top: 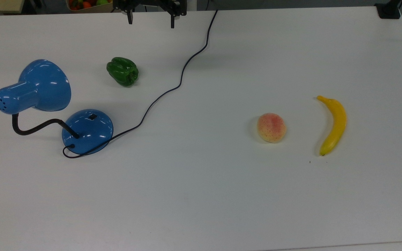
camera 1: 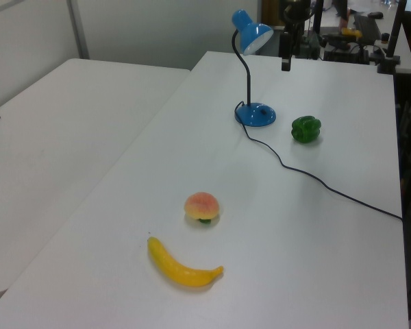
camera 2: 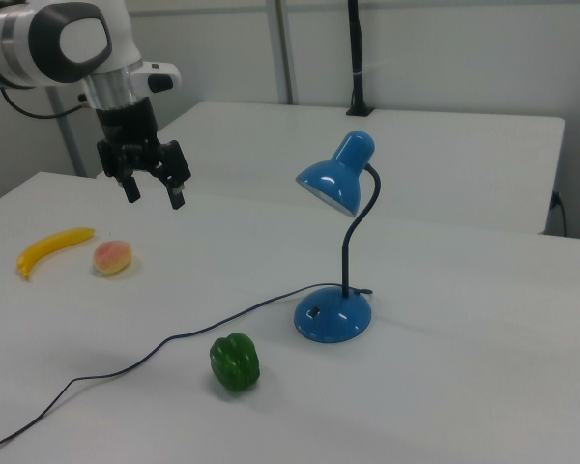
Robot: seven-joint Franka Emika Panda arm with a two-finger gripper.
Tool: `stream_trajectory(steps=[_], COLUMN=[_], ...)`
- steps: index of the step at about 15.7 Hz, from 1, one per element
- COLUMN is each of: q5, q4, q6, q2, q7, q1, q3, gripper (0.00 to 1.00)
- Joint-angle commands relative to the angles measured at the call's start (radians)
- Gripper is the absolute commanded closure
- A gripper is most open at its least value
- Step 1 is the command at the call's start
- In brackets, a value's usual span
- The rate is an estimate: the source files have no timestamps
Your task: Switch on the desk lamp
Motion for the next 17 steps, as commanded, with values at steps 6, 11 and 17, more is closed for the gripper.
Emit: stream_trajectory(steps=[6,11,17], q5=[0.014,0.016,0.017], q4=[0.005,0.006,0.006], q6=[-0.067,-0.089,-0.085], q2=[-0.012,-0.009,-0.007], q7=[-0.025,-0.042,-0.046], q1=[0.007,0.006,0.006], q3=[-0.006,-0.004,-0.004], gripper=[0.0,0.0,0.33])
